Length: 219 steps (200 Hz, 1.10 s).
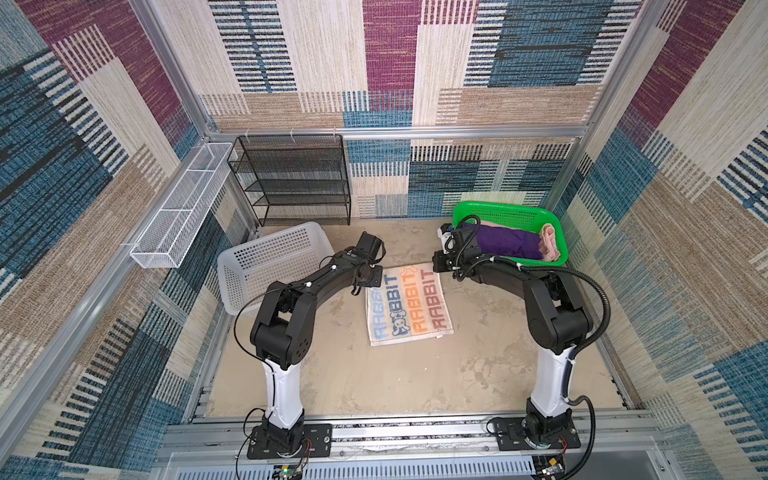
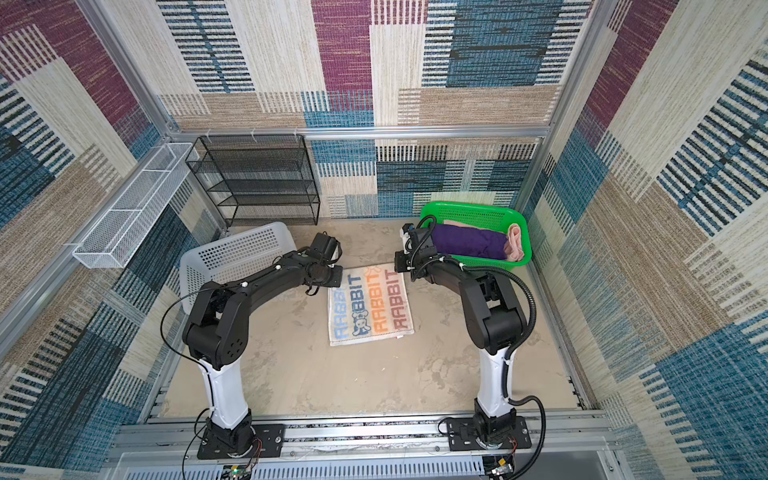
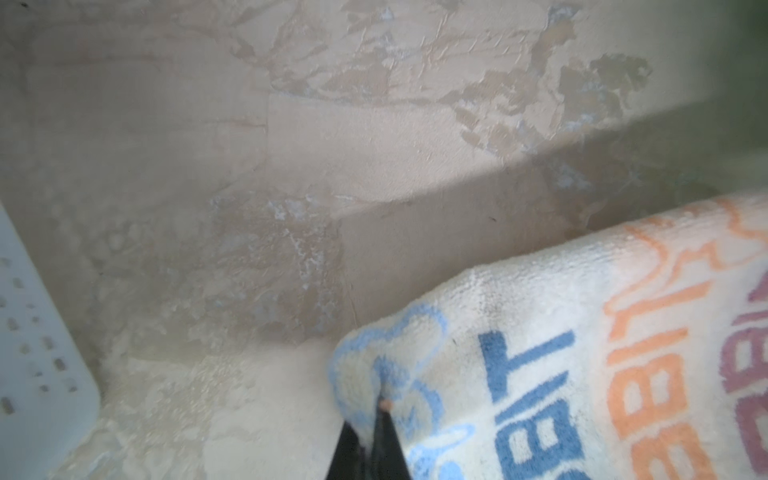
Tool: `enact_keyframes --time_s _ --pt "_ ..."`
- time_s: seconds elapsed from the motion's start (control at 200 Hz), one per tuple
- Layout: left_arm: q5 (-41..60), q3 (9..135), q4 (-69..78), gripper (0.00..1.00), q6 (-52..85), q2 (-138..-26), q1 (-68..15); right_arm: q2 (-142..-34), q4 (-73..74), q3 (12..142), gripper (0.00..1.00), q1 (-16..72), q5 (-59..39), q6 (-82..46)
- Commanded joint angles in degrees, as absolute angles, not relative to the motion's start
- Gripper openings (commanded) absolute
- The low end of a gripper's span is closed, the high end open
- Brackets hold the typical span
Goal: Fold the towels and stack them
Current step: 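Grasp the towel's edge with both grippers and fold it over again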
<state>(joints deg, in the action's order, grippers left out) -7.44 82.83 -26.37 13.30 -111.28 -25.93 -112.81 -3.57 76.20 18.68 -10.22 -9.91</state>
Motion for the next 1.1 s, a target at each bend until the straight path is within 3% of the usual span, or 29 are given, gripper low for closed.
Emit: enact_keyframes --time_s 0.0,0.155,0.456,0.851,1.092 --pt "-10.46 82.91 -24.88 0.0 10.4 -109.08 -25.9 -111.35 0.16 76.9 0.0 18.45 -10.67 -8.62" --pt "-12.3 80.27 -21.9 0.0 9.43 -105.64 -25.84 -109.26 1.85 74.92 0.0 17.92 -11.61 -7.64" --pt "-7.31 63.5 -10.85 0.0 8.69 -93.47 -27.0 -100.28 5.42 62.67 0.0 17.88 -17.45 -8.03" --pt "-7.69 47.58 -3.32 0.0 8.32 -80.83 -34.27 -86.69 6.42 46.05 0.0 17.95 -21.26 -10.46" --pt "-7.03 35.95 8.06 0.01 11.14 -78.66 -36.53 -86.75 7.42 40.46 0.0 18.19 -22.24 -11.98"
